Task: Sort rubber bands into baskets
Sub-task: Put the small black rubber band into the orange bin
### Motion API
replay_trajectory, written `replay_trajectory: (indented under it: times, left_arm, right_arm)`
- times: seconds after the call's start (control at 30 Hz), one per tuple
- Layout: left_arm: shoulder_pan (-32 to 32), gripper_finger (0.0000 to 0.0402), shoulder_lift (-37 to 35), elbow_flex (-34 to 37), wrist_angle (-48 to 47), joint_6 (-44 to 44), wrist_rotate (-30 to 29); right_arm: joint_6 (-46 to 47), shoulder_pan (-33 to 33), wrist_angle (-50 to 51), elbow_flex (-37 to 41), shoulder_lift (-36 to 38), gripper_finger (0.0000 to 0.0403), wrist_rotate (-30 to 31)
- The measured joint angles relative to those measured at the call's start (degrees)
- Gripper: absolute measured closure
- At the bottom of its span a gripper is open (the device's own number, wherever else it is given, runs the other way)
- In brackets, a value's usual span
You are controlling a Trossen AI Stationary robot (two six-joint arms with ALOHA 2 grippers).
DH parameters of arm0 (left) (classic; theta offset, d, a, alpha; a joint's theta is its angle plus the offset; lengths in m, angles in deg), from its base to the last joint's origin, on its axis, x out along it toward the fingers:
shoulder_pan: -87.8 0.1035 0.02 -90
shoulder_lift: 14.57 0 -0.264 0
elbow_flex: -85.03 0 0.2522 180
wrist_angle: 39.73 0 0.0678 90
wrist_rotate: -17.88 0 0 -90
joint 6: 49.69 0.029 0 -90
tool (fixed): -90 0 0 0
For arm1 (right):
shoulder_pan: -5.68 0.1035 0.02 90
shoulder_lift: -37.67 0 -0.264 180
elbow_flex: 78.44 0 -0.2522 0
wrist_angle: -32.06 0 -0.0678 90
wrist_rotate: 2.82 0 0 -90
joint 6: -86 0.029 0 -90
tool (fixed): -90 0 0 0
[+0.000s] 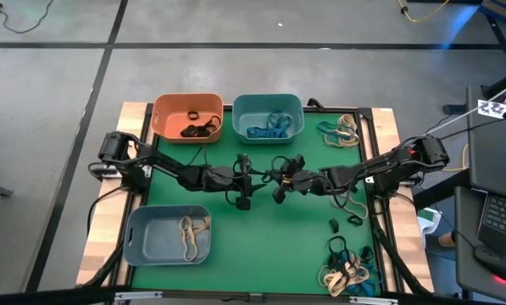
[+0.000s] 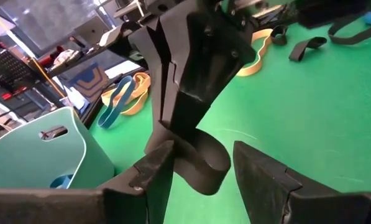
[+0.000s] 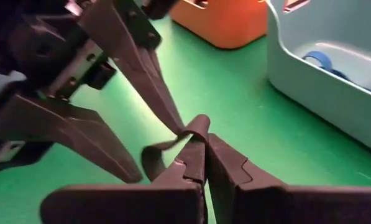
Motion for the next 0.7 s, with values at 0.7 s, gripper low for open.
replay_trajectory:
  times: [0.7]
  left_arm:
    - [-2.27,0.0287,-0.13,0.02,-2.8,10.57,-8.26]
  right_arm:
    - [-0.17,-0.09,0.08,0.02,0.0,0.0393,0.61]
